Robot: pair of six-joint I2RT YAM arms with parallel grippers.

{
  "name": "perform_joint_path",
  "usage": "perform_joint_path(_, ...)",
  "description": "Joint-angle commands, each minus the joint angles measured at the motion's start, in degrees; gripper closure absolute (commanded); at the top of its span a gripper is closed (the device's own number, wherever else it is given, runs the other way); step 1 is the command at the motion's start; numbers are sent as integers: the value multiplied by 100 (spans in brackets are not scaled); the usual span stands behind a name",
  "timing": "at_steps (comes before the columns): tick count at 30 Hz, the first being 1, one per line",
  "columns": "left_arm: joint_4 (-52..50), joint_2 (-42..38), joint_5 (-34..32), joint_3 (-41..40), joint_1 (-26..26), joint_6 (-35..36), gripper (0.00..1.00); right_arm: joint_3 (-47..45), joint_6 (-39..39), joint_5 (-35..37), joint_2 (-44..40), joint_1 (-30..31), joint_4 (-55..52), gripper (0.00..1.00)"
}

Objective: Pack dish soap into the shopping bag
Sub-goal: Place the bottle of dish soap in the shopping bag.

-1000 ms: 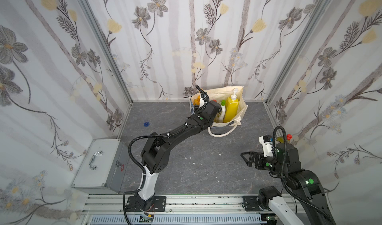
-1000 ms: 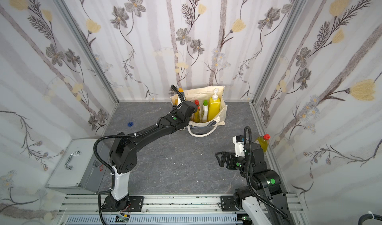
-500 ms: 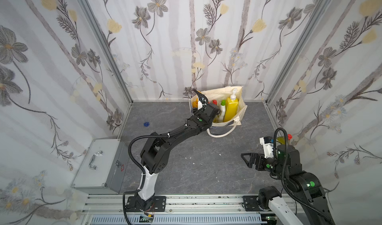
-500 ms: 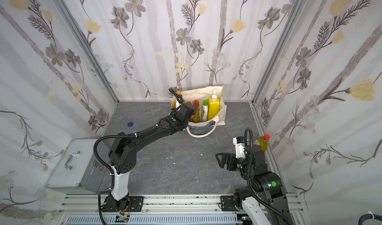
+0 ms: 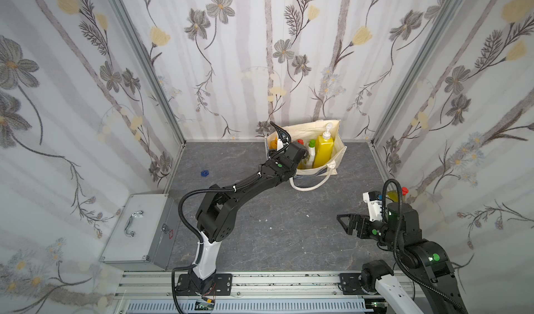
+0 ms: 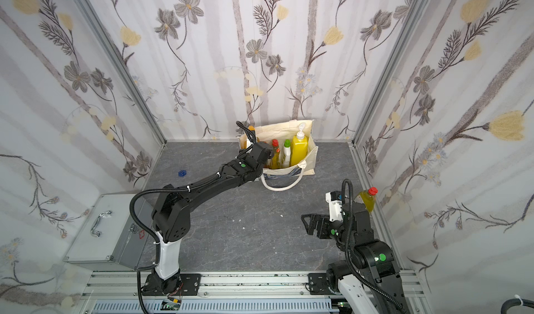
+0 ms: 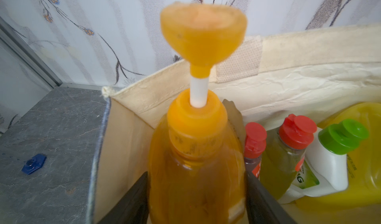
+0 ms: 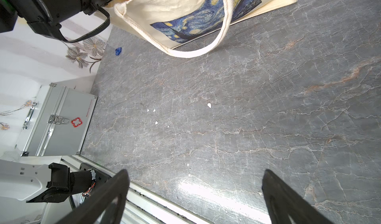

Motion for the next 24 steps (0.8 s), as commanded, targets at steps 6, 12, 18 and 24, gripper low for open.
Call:
perform_joint_path(6,257,-195,-104,221,-51,-74,20,-28,0,-91,32,-3,215,0)
perform_joint_path(12,150,-231,0,327,-70,-88,16,-25,0,-102,89,5,285,0)
perform_joint_path(18,-24,-237,152,609,-95,-64,9,30,-9,-123,161,-1,348,0)
perform_joint_path(24,-1097,-181,199,1627,-155,-106,0,105,110,-230,282,1,471,0)
